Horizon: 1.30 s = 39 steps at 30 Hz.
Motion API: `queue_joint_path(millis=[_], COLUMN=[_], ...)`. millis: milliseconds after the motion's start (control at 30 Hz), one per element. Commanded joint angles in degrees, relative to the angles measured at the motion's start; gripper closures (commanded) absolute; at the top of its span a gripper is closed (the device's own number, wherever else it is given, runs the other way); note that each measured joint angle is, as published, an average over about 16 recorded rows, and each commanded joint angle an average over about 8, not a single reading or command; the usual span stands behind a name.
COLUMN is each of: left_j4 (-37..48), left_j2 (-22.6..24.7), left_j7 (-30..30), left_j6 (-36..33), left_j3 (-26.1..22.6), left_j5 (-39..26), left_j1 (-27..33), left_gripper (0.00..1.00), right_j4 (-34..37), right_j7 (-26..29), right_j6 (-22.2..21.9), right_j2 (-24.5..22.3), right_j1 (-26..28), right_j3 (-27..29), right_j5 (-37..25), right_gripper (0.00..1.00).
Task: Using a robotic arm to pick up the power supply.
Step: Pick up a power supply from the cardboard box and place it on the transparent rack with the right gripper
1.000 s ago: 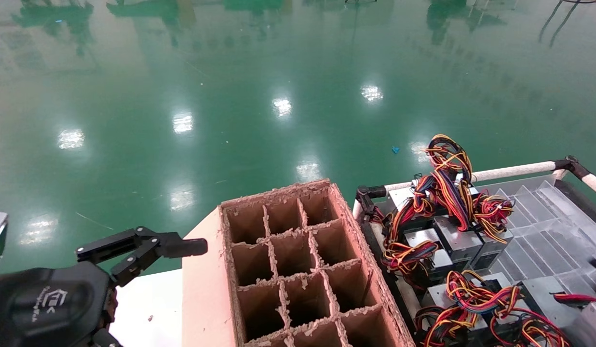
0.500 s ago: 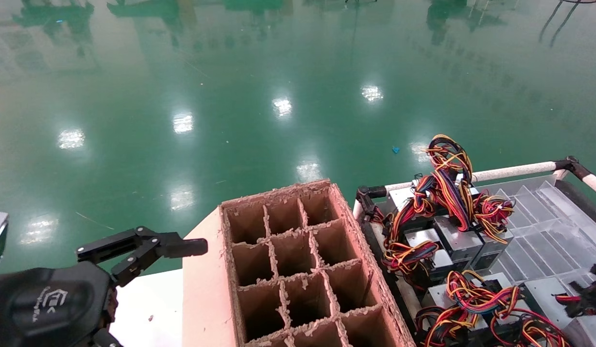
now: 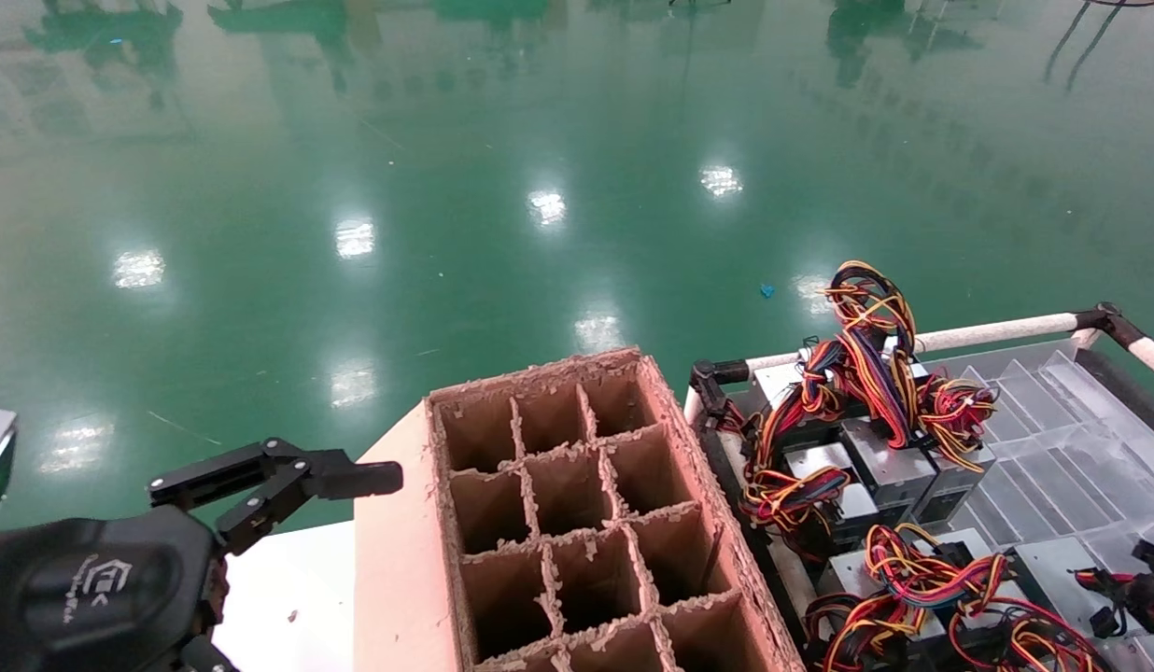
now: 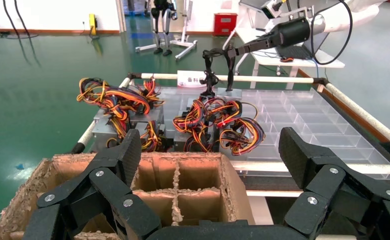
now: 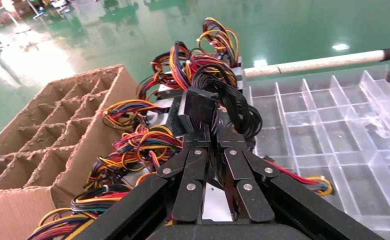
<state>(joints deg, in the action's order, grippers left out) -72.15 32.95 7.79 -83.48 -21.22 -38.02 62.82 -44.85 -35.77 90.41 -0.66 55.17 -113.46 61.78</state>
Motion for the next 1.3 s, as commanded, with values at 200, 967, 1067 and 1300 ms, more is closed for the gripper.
queue_joint_path(millis=[200,967,1067,1300], left_j4=[0.0,0.0,0.0,0.0], left_j2=[0.0,0.0,0.0,0.0], left_j7=[0.0,0.0,0.0,0.0], left_j6=[0.0,0.0,0.0,0.0], left_j3=[0.0,0.0,0.0,0.0], left_j5=[0.0,0.0,0.0,0.0], left_j1=[0.0,0.0,0.0,0.0], left_gripper=[0.0,0.0,0.0,0.0], right_j4=[-0.2,8.4,10.0,14.5], right_j7=[-0.6,4.4,5.4,6.8], right_j6=[0.3,0.1,-0.1,-0.4], right_j2=[-0.9,4.1,5.4,8.7], right_j1=[-1.3,-1.7,-1.4,0.4], right_j3=[-1.9,-3.1,-2.7,-1.4], right_j5=[3.5,4.4,3.6,1.0], right_gripper=[1.0,1.0,1.0,1.0])
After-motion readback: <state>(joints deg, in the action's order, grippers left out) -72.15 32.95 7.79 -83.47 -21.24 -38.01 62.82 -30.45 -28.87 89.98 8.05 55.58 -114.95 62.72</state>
